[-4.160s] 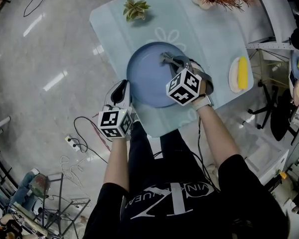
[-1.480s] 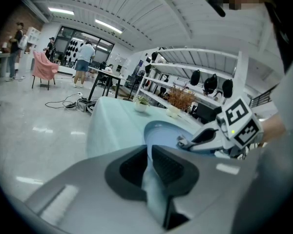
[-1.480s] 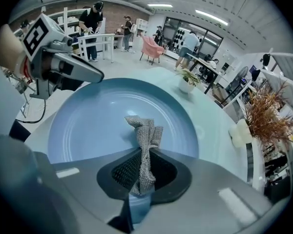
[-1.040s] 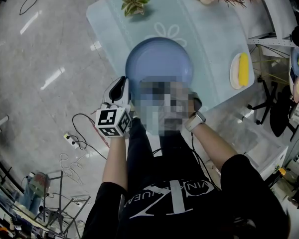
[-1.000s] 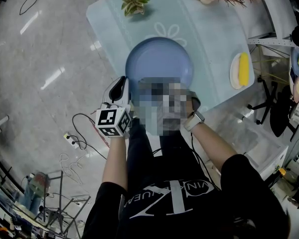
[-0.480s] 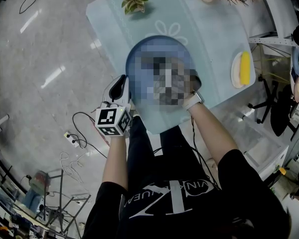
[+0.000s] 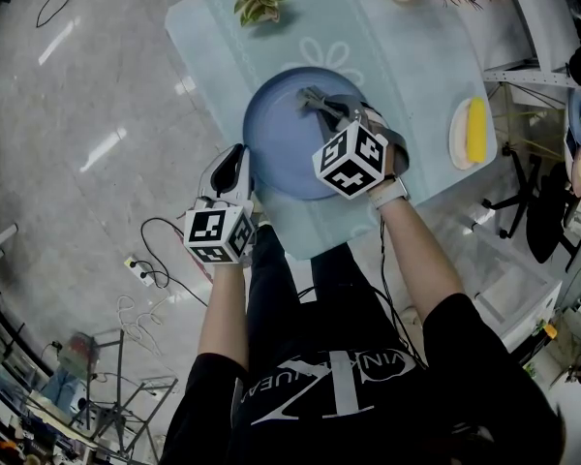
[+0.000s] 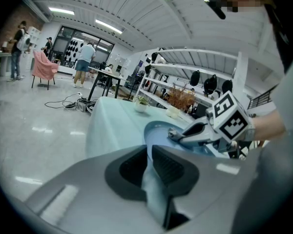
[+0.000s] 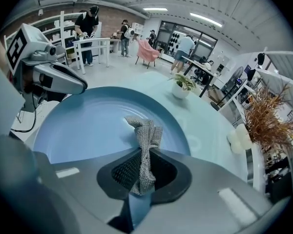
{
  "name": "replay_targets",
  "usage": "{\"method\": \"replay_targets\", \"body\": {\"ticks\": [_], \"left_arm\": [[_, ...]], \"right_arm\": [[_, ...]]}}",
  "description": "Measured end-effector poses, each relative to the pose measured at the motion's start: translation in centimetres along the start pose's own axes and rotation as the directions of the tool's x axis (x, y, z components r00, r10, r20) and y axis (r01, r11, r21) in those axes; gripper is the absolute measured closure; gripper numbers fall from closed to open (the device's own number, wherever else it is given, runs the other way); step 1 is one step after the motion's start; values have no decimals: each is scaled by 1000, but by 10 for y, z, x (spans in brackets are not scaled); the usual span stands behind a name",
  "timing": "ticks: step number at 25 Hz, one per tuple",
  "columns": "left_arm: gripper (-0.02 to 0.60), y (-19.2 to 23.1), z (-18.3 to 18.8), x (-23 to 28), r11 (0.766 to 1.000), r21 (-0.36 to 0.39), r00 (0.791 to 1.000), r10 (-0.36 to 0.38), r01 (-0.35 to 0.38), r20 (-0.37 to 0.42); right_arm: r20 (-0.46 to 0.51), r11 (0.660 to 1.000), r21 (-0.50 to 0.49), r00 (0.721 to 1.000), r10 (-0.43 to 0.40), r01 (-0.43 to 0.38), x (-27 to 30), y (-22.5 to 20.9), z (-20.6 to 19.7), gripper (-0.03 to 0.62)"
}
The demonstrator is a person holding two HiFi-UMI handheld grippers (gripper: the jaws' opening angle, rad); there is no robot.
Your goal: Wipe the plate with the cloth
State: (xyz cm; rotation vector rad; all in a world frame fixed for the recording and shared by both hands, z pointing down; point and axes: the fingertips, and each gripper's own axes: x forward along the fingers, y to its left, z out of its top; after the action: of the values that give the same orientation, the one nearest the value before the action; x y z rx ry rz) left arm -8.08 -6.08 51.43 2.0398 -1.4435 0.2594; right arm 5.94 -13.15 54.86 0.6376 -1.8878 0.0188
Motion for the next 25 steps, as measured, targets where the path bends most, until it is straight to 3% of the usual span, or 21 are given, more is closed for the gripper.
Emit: {"method": "replay_targets", "body": {"ticks": [25], "left_arm": [[581, -5, -1, -9, 1000, 13, 1000, -8, 8, 6]], "right_arm": [[27, 994, -68, 996, 86, -84, -23, 73, 2, 549]]}}
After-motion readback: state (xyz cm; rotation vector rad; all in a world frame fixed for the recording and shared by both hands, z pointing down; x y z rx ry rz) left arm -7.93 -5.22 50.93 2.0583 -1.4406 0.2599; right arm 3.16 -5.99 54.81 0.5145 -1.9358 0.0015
